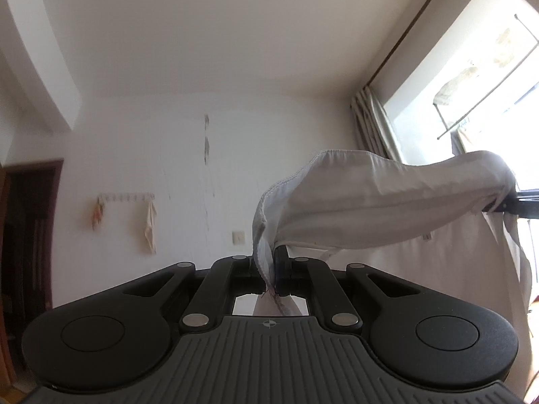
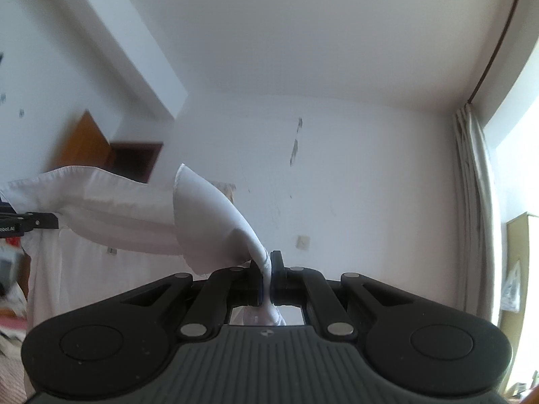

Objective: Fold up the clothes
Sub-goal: 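Lift the shirt high with both grippers to hang it open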

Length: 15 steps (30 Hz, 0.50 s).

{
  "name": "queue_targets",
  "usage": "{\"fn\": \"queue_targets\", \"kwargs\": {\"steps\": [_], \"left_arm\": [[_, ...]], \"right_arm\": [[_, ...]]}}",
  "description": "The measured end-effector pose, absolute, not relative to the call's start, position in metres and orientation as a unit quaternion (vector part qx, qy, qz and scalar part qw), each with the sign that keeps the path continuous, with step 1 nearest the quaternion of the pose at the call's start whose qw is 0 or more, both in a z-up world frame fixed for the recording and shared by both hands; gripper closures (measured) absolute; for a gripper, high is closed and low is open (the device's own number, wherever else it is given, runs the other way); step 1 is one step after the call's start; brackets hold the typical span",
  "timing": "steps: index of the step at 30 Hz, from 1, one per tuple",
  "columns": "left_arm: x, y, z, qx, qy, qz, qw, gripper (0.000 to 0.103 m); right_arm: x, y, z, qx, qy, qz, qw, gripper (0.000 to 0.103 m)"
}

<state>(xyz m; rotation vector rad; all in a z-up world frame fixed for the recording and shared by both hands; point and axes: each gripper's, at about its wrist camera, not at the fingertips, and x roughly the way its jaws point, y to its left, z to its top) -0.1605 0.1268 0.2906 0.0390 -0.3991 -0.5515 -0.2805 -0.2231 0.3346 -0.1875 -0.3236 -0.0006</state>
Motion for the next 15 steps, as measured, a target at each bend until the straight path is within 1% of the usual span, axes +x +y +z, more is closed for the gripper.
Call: {"fn": "queue_targets", "kwargs": {"steps": [6,11,15], "left_arm": [[-0.177,0.123,0.29,0.034,-0.189,-0.278,0.941,0.1],[-0.159,0.111,0.273,0.04,-0.147,-0.287,0.946,0.099],[-0.122,0.085,0.238,0.066,-0.09,-0.289,0.951,0.099]], "right_arm": [[-0.3,-0.235,0.336,-0.07,-0.172,0.011,0.983,0.1],[-0.298,-0.241,0.321,-0.051,-0.137,0.009,0.989,0.1],[-0.268,-0.254,0.291,-0.033,-0.093,-0.002,0.995,0.1]]}}
